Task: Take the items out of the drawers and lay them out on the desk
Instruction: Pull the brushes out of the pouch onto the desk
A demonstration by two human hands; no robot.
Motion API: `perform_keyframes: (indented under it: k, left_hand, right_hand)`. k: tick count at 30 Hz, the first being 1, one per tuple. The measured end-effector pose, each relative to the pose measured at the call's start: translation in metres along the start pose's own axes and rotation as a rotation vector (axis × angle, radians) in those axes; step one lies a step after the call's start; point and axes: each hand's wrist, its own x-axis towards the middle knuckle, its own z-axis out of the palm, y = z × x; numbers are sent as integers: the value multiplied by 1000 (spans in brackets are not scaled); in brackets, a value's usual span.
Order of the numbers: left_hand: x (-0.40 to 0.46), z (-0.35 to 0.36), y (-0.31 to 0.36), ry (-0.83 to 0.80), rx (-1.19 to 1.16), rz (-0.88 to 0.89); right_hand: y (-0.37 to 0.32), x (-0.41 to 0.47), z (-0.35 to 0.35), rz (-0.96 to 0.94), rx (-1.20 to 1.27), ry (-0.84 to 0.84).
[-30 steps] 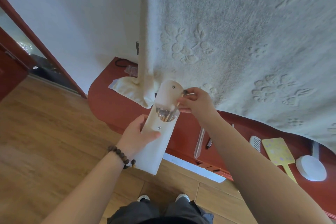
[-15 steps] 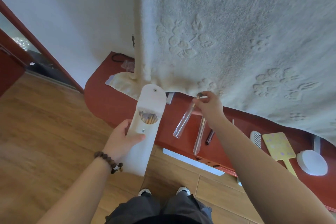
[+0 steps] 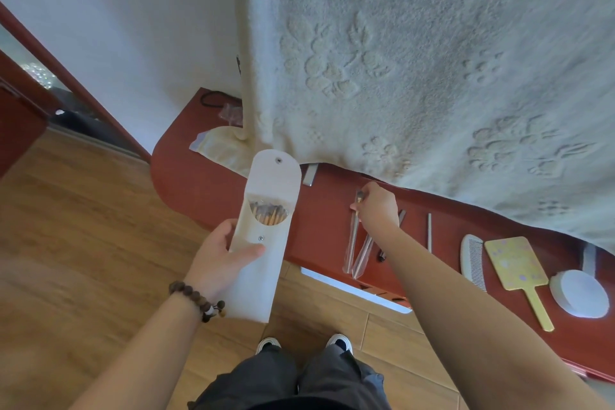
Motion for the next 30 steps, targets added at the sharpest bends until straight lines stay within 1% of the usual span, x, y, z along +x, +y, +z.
perform_keyframes:
  k: [5, 8, 10, 11, 12, 15, 16, 17, 20, 21, 25, 30]
  left_hand:
    - [-1, 8, 6, -14, -11, 11]
    - [-2, 11, 12, -38, -25, 19]
    - [-3, 11, 18, -77, -64, 30]
    - [-4, 11, 22, -108, -81, 41]
    - [-6, 10, 26, -140, -93, 50]
    - [-9, 11, 35, -205, -109, 82]
    - [-11, 11, 38, -219, -113, 91]
    - [-12, 11, 40, -229, -119, 97]
    - [-17, 9, 48, -226, -154, 101]
    - [-18, 8, 50, -225, -177, 97]
    - [-23, 2, 64, -234, -236, 100]
    - [-32, -2, 91, -220, -366, 125]
  right_hand:
    - [-2, -7, -10, -5, -94, -34]
    - [-10, -22, -23, -64, -95, 66]
    - [-23, -31, -31, -159, 13, 120]
    - [-33, -37, -35, -208, 119, 93]
    - [-47, -43, -39, -241, 251, 25]
    - [-82, -53, -50, -273, 612, -271]
    - [-92, -57, -55, -293, 656, -333]
    - [-100, -59, -59, -333, 659, -340]
    - [-117, -71, -74, -454, 563, -168]
    - [-121, -76, -78, -482, 561, -136]
    - [-125, -104, -89, -631, 560, -143]
    - [-117, -125, -70, -700, 531, -136]
